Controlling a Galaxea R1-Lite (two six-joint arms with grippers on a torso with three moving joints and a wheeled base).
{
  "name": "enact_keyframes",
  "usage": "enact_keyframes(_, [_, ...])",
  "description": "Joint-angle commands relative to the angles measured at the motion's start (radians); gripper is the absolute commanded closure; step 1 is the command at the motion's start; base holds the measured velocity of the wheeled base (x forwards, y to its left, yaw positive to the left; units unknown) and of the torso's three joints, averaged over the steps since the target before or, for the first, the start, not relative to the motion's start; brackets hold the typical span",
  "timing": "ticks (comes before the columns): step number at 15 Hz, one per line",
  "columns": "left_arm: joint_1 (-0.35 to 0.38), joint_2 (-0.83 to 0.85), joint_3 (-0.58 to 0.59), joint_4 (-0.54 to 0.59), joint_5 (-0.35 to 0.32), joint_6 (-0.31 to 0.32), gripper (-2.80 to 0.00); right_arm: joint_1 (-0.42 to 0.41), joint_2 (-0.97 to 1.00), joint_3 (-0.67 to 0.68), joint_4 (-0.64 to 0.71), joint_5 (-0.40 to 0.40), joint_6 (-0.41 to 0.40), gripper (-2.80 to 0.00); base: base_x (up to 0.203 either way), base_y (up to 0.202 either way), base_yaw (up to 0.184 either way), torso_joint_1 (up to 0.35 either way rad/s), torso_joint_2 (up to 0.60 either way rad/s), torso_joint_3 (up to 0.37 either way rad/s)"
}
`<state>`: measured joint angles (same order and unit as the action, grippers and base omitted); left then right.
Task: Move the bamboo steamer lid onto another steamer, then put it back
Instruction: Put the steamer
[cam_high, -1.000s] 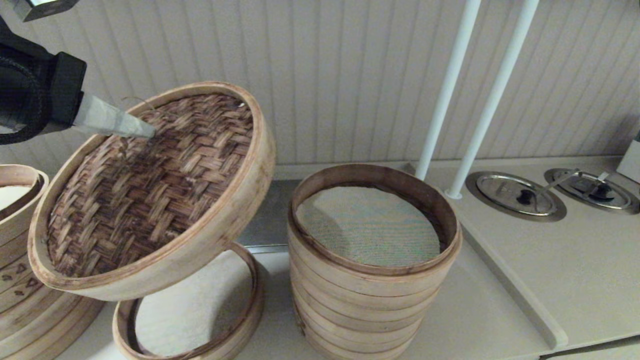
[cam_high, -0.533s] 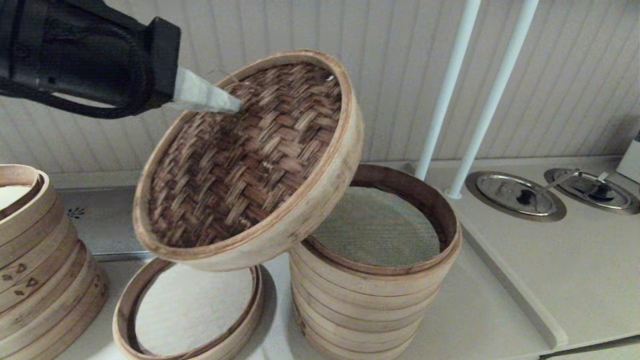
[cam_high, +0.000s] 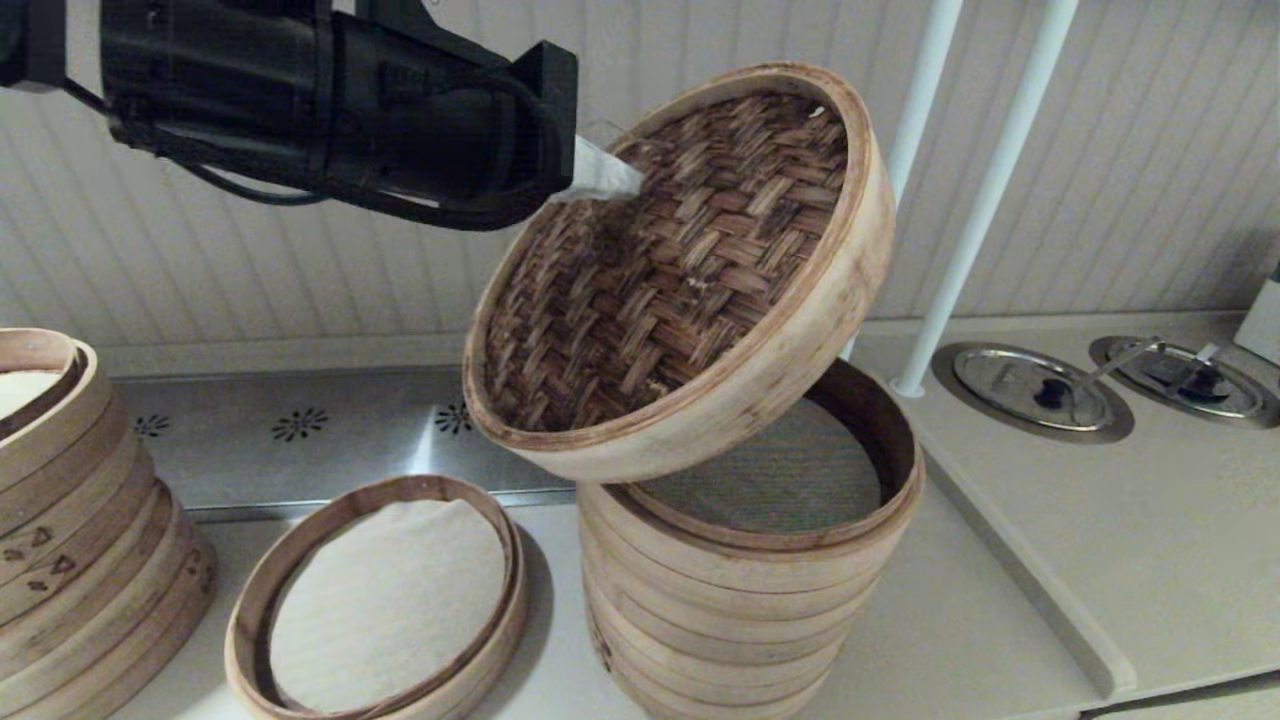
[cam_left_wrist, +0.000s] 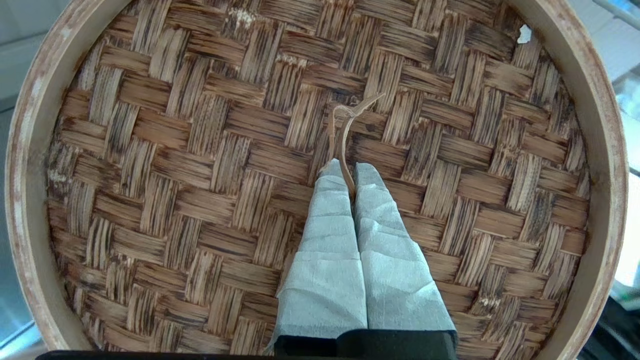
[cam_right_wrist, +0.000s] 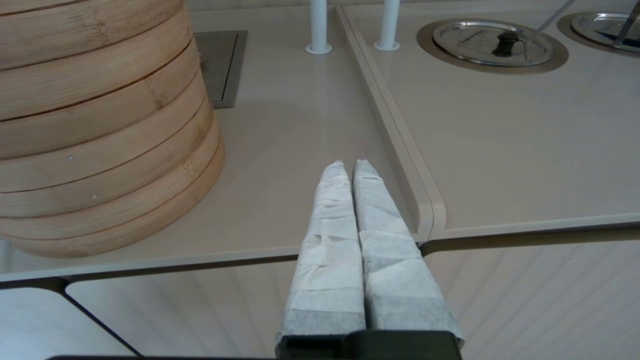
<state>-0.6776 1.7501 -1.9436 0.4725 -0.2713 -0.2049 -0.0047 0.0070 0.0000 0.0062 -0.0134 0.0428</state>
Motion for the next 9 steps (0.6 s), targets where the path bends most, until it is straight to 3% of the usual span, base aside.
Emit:
enact_keyframes(1, [-0.014,0.048,0.000,-0.006,0.013,-0.002,0.00,0.000,0.001,0.003,0.000,0.001,0.000,0.00,0.000,0.000,0.000,0.000,0.00,0.000])
enact_keyframes(9, [-0.045,0.122,0.000,-0.045,0.058,0.001,0.00,0.000,0.001,0.003,0.000,0.000,0.000,0.00,0.000,0.000,0.000,0.000,0.00,0.000])
